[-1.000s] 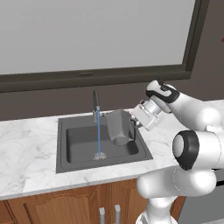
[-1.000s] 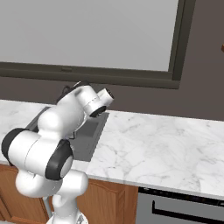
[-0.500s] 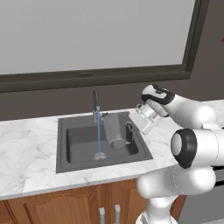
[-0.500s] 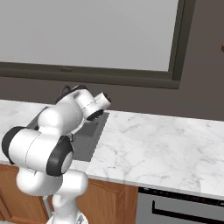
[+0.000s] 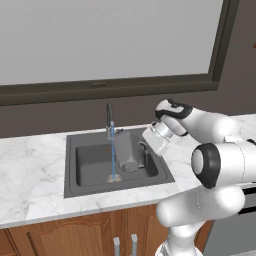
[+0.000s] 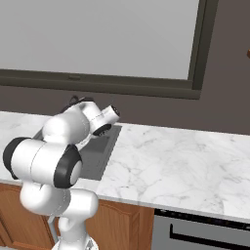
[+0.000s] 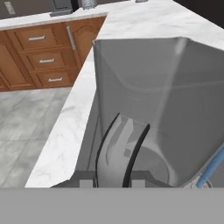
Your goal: Turn on the sink faucet and place the jug under the water for a few seconds to fill it up.
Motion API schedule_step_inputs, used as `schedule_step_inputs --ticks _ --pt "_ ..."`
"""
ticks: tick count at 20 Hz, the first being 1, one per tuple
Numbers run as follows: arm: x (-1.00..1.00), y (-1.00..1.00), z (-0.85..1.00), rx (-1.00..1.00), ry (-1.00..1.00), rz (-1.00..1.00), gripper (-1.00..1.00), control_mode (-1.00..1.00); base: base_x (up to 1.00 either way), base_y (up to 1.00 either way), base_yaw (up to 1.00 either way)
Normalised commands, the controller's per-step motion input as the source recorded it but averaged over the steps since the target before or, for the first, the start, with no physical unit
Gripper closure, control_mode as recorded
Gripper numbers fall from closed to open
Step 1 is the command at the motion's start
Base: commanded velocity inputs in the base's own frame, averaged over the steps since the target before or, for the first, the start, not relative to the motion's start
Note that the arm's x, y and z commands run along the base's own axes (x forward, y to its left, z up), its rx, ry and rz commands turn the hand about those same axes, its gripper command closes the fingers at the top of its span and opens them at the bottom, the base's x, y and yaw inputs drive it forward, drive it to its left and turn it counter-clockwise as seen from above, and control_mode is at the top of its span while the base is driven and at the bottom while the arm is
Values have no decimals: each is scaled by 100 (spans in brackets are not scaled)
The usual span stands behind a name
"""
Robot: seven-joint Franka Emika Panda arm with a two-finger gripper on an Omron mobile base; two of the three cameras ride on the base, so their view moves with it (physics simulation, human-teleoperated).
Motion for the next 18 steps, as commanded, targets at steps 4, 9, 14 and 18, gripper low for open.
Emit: schedule_step_inputs --ticks 4,9,14,18 --pt "13 29 -2 3 0 0 100 -100 0 0 0" --pt "19 15 0 0 0 0 100 -100 0 0 0" --pt "17 0 -2 0 0 -2 100 -100 0 0 0" --pt "14 0 -4 0 0 -3 100 -100 0 0 0"
